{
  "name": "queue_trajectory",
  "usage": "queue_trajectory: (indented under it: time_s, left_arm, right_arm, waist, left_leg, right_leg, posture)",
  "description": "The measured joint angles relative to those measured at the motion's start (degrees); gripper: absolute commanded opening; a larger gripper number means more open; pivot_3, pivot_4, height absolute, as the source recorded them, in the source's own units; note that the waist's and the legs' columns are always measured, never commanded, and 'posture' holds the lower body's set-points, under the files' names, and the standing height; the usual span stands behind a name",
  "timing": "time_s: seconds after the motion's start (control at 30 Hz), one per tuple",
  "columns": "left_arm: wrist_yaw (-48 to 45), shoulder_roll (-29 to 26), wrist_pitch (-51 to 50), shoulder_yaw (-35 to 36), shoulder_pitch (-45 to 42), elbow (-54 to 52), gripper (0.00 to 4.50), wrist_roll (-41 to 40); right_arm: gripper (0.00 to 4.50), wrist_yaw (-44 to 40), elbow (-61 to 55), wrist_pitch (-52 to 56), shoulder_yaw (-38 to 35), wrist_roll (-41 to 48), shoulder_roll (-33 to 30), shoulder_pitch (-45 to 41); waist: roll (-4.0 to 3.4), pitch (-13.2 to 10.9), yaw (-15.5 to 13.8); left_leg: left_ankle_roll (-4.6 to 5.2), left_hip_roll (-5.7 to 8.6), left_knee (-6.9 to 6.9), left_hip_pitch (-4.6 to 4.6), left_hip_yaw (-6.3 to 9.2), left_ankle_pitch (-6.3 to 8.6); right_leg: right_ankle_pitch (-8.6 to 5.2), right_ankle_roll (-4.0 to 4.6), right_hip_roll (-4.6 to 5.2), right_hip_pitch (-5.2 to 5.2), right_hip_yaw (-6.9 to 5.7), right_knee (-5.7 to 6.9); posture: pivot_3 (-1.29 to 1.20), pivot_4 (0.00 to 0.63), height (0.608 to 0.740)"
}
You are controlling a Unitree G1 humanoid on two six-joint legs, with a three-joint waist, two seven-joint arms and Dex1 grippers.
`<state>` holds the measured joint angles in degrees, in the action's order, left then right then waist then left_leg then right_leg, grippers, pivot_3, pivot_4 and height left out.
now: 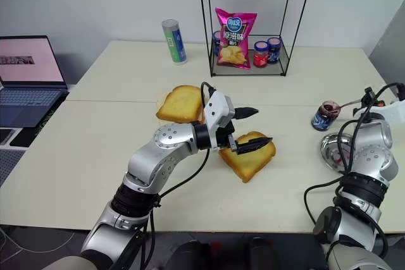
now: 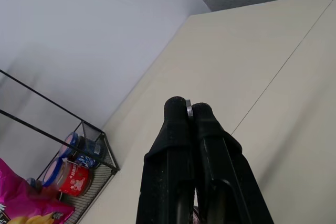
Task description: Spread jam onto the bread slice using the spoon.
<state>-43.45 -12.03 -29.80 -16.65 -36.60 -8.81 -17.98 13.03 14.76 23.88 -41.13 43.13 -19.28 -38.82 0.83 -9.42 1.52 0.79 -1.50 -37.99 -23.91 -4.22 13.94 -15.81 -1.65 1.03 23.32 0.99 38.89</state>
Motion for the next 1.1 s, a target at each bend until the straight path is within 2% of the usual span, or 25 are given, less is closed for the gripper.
queue_trajectory:
  time_s: [0.53,1.1]
  left_arm:
    - [-0.84,0.01,0.00,0.00,0.00,0.00,4.50,0.01]
    - [-1.67,0.38,0.39,0.31,-1.61,0.40,4.50,-0.14]
  right_arm:
    - [0.03,1.48,-1.15,-1.14,-1.64,3.59,0.45,-0.28]
    - [0.03,4.46,-6.77,-2.17,-4.19,10.24,4.09,0.84]
  waist:
    - [0.00,0.00,0.02]
    - [0.00,0.00,0.09]
  left_leg:
    - [0.00,0.00,0.01,0.00,0.00,0.00]
    - [0.00,-0.01,0.02,-0.01,0.00,0.00]
  right_leg:
    - [0.00,0.00,0.00,0.00,0.00,0.00]
    - [0.00,-0.01,0.00,0.00,0.00,-0.02]
  posture:
    - [0.00,0.150,0.740]
    - [0.00,0.150,0.740]
